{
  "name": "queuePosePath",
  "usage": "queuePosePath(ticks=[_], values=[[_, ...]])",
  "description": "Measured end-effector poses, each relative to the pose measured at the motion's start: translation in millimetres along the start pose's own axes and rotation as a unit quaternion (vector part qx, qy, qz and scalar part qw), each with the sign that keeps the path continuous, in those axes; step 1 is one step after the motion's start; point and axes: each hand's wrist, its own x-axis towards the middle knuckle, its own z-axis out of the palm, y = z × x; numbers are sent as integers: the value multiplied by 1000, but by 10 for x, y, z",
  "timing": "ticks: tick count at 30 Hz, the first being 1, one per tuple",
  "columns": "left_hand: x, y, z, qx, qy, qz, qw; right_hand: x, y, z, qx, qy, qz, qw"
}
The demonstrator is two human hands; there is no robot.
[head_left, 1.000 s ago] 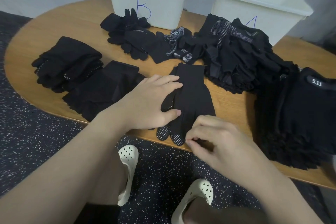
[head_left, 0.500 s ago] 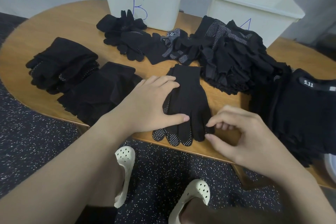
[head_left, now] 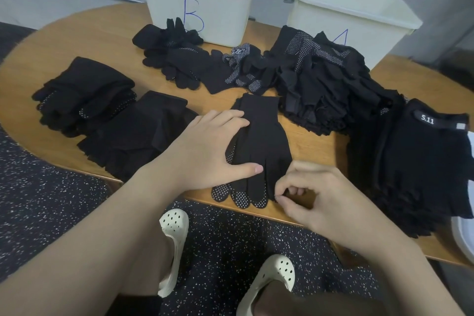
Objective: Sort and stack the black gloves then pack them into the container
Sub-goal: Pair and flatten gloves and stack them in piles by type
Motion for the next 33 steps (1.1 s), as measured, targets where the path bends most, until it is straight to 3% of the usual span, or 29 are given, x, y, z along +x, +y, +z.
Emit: queuePosePath(ticks=[5, 10, 14, 19, 22, 27, 33], values=[[8, 9, 0, 10, 21, 15, 1000, -3, -32, 13, 35, -11, 10, 999], [136, 33, -126, 28, 100, 34, 994, 225, 21, 129, 11, 164, 1, 986], [513, 9, -287, 49, 85, 8, 995, 571, 122, 245, -16, 195, 20, 980], [844, -161, -214, -110, 75, -83, 988, 756, 111, 287, -67, 196, 2, 978], [859, -216, -113, -128, 63, -95, 985, 754, 101, 259, -86, 168, -7, 982], [856, -236, -49, -163, 64, -105, 979, 761, 47, 275, -147, 51, -5, 988], [889, -248, -16, -156, 31, -75, 984, 653, 16, 280, -185, -36, -3, 982]])
